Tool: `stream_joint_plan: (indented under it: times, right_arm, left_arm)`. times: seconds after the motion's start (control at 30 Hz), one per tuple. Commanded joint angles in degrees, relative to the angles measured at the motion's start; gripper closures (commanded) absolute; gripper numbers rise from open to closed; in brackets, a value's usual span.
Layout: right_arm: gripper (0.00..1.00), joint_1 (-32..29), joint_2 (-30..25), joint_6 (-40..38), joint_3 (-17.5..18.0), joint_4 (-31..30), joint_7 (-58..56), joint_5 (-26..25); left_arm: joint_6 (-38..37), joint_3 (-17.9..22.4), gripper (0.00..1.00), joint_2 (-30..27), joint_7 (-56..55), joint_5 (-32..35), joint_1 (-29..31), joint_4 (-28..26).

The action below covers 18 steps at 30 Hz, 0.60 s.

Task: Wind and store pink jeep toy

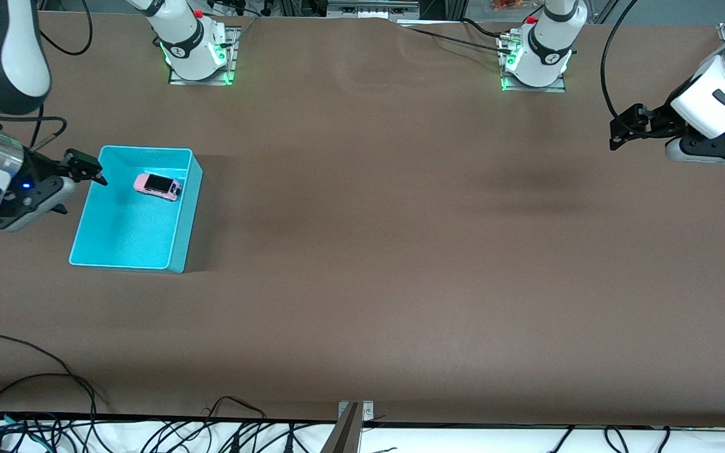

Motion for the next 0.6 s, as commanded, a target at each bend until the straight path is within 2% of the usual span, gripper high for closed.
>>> stream_joint_plan:
  times: [0.0,0.33,0.57]
  right_arm:
    - [0.0,-0.11,0.94,-5.56,-0.46,6.87,14.73,0.26]
    - [0.0,-0.02,0.94,-15.67,-0.2,16.45,26.7,-4.66]
    - [0.0,-0.11,0.32,-16.65,-0.64,17.16,30.66,-4.57]
  left_arm:
    - [-0.39,0.23,0.0,0.47,-0.39,-0.67,0.1,1.39]
    - [-0.39,0.23,0.0,0.47,-0.39,-0.67,0.02,1.39]
    - [-0.39,0.15,0.0,0.47,-0.39,-0.76,0.02,1.39]
